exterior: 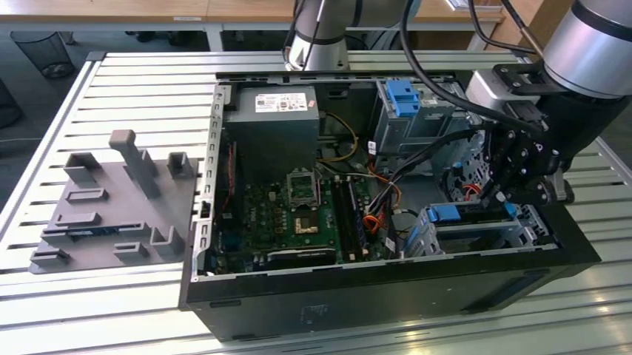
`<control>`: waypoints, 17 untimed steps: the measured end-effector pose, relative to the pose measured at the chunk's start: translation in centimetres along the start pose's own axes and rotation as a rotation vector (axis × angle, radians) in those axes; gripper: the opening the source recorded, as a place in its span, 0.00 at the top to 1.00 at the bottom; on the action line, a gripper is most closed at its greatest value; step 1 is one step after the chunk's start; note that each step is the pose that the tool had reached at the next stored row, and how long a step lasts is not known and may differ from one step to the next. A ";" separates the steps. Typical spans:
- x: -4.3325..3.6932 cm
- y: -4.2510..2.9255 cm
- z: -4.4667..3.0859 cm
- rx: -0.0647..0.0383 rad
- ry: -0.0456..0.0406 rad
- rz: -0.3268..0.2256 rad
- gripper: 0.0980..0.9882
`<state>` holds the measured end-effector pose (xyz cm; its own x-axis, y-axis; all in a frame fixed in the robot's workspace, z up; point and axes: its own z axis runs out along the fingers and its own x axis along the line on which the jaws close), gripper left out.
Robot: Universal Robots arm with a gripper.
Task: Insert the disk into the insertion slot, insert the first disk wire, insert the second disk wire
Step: 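Insert the first disk wire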
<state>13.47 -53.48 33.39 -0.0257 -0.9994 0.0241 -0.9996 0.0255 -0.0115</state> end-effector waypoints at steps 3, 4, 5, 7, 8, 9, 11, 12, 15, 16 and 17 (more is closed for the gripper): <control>0.02 0.00 0.05 0.000 0.0004 0.005 0.93; 0.03 0.00 0.08 0.000 0.0004 0.007 0.93; 0.03 0.00 0.11 0.000 0.0005 0.009 0.93; 0.03 0.00 0.22 0.000 -0.0005 0.011 0.93; 0.03 0.00 0.23 0.000 -0.0002 0.012 0.93; 0.03 0.00 0.24 0.000 0.0001 0.014 0.93; 0.03 0.00 0.26 0.000 0.0005 0.017 0.93; 0.03 0.00 0.30 0.000 0.0002 0.018 0.93; 0.02 0.00 0.42 -0.001 0.0002 0.019 0.93; 0.02 0.00 0.46 -0.001 0.0003 0.019 0.93; 0.02 0.00 0.46 -0.001 0.0005 0.019 0.93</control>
<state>13.47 -53.51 32.93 -0.0449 -0.9987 0.0244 -0.9989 0.0447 -0.0111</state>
